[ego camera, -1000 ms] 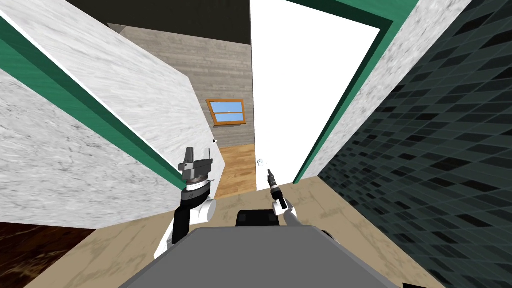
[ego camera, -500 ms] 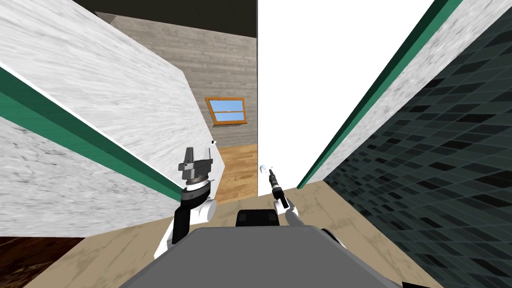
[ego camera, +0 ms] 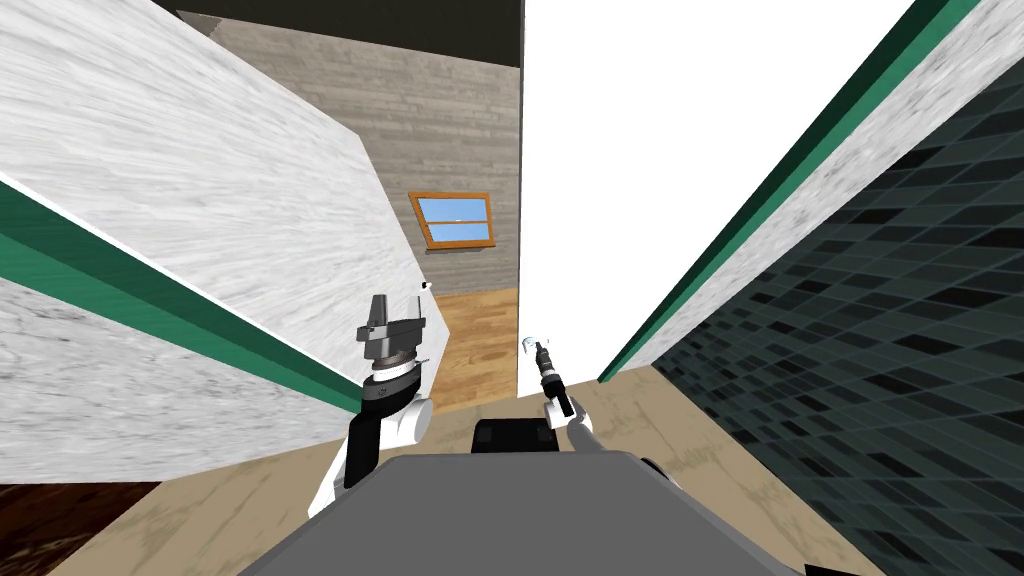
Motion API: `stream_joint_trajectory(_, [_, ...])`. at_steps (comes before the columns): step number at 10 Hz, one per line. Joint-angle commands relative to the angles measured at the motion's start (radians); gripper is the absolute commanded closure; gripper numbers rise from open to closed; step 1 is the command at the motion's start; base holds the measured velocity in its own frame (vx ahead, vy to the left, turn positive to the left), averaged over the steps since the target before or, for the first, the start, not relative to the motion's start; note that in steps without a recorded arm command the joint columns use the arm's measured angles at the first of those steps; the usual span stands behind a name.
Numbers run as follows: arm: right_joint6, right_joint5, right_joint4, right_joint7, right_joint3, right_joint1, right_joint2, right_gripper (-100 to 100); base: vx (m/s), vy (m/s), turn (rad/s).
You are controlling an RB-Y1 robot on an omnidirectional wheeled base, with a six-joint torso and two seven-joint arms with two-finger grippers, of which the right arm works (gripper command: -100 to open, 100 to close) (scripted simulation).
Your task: Push the door open
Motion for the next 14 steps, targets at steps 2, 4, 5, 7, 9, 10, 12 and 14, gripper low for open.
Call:
stream_joint_trajectory(2, [0.001, 0.0, 0.002, 0.0, 0.001, 0.003, 0.0, 100, -0.005, -0.003, 0.007])
stream_joint_trajectory(4, [0.001, 0.0, 0.002, 0.0, 0.001, 0.003, 0.0, 100, 0.0, 0.0, 0.0])
stream_joint_trajectory(5, [0.001, -0.005, 0.0, 0.004, -0.01, -0.001, -0.01, 100, 0.117, 0.03, -0.025])
stream_joint_trajectory(7, [0.001, -0.011, 0.001, 0.007, -0.021, -0.001, -0.019, 100, 0.149, 0.051, -0.025])
stream_joint_trajectory(9, [0.0, -0.017, 0.001, 0.011, -0.034, -0.001, -0.029, 100, 0.151, 0.07, -0.021])
stream_joint_trajectory(10, [0.0, -0.023, 0.002, 0.013, -0.044, -0.001, -0.035, 100, 0.191, 0.12, -0.063])
stream_joint_trajectory(12, [-0.001, -0.032, 0.002, 0.018, -0.061, -0.001, -0.045, 100, 0.149, 0.071, -0.038])
stream_joint_trajectory(14, [-0.002, -0.041, 0.003, 0.024, -0.08, -0.002, -0.053, 100, 0.172, 0.084, -0.068])
